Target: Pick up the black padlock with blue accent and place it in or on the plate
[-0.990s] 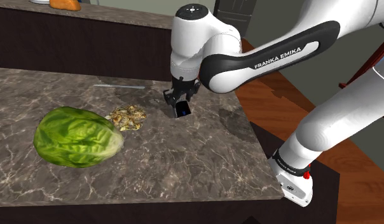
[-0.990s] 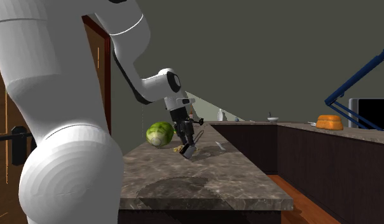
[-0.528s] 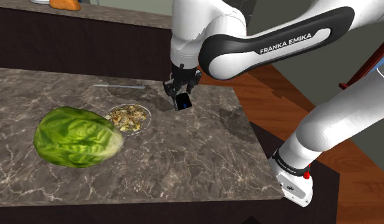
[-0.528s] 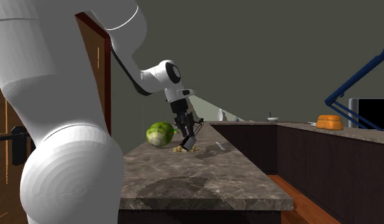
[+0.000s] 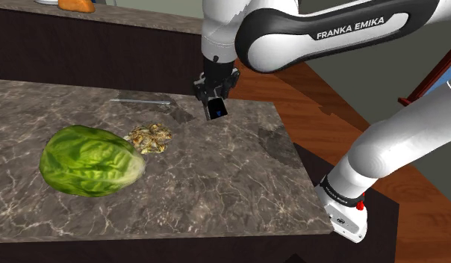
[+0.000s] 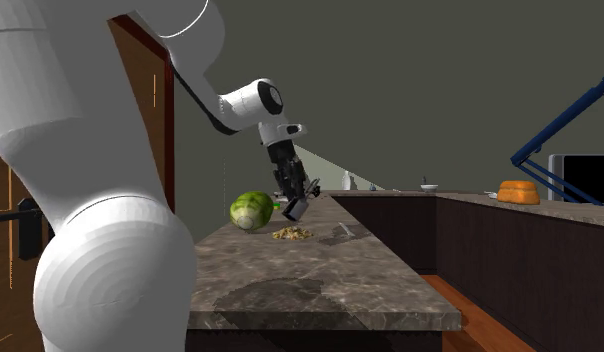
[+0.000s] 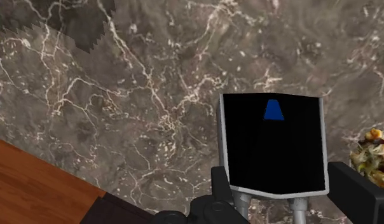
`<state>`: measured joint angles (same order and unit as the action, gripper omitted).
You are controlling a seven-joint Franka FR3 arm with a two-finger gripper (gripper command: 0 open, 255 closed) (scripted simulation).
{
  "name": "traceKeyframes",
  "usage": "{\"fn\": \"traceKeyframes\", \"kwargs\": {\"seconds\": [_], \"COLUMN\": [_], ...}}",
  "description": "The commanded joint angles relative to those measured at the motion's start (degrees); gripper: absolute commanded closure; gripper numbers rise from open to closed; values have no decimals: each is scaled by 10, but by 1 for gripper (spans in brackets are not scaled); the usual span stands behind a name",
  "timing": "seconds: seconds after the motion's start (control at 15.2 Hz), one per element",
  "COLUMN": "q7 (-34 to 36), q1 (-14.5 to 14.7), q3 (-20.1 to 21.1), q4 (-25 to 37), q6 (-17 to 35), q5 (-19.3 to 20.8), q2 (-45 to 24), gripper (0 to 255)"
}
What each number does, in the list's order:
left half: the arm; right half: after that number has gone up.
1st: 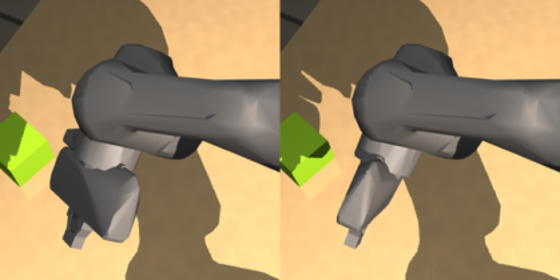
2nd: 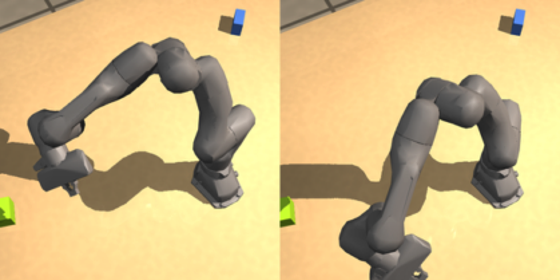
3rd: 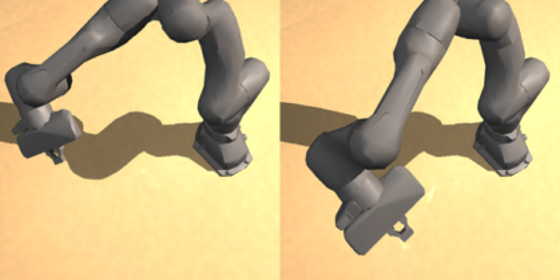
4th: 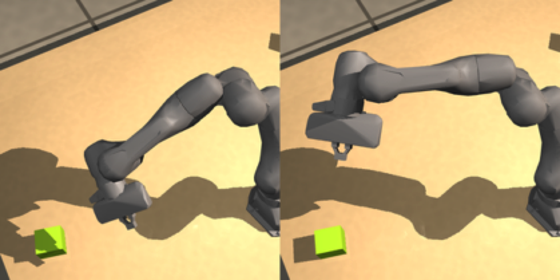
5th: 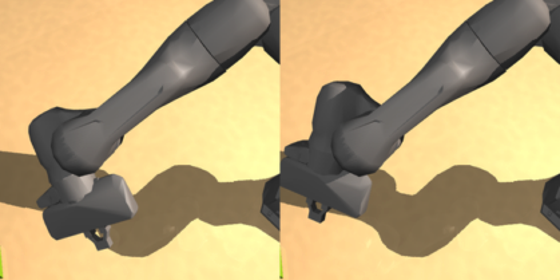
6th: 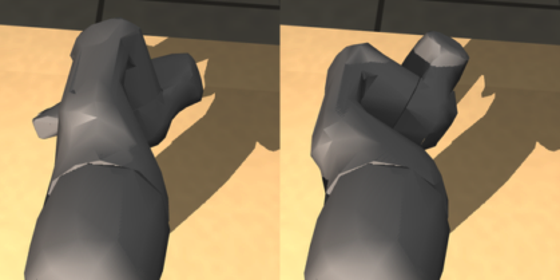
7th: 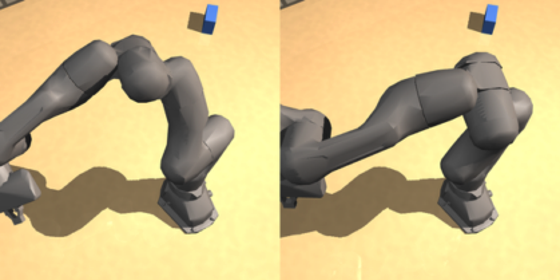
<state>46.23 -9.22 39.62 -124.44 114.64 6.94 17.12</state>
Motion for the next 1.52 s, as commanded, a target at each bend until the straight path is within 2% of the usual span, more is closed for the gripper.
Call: {"fn": "traceKeyframes", "kwargs": {"seconds": [0.0, 0.26, 0.46, 0.66, 0.99, 1.06, 1.39, 1.45], "q7": [-4, 73, 136, 187, 224, 224, 232, 232], "q1": [1, -15, -3, 43, 157, 169, 163, 163], "q3": [-2, 58, 89, 94, 65, 60, 59, 59], "q4": [9, 102, 183, 274, 453, 472, 448, 448], "q6": [-11, -33, -65, -110, -190, -197, -177, -177], "q5": [-2, 70, 144, 218, 309, 315, 316, 316], "q2": [3, -109, -208, -309, -459, -471, -471, -471], "gripper": [255, 255, 255, 255, 255, 255, 255, 0]}}
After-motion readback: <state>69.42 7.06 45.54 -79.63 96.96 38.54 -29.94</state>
